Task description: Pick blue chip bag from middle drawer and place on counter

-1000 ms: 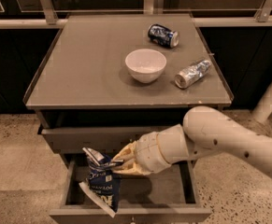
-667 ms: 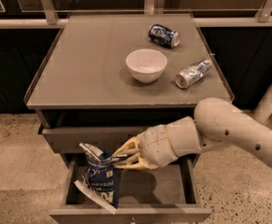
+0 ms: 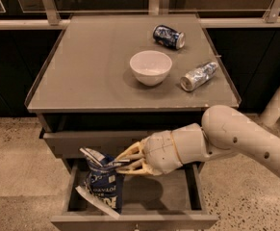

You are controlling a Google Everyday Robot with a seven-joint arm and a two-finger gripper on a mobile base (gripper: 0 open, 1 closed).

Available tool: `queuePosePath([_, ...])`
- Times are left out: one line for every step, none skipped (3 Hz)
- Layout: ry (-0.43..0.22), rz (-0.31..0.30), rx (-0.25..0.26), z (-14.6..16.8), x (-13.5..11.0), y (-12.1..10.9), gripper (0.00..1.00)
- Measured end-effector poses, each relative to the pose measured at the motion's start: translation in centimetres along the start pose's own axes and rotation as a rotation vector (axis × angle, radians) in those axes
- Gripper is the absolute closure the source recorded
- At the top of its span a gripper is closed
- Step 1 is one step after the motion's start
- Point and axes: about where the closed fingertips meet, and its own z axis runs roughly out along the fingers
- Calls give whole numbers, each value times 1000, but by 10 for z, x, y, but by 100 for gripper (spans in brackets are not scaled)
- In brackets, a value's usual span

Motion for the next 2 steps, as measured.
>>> queuePosePath([-56, -93, 97, -5, -20, -22, 100])
queuePosePath([-54, -189, 175, -14, -55, -51, 100])
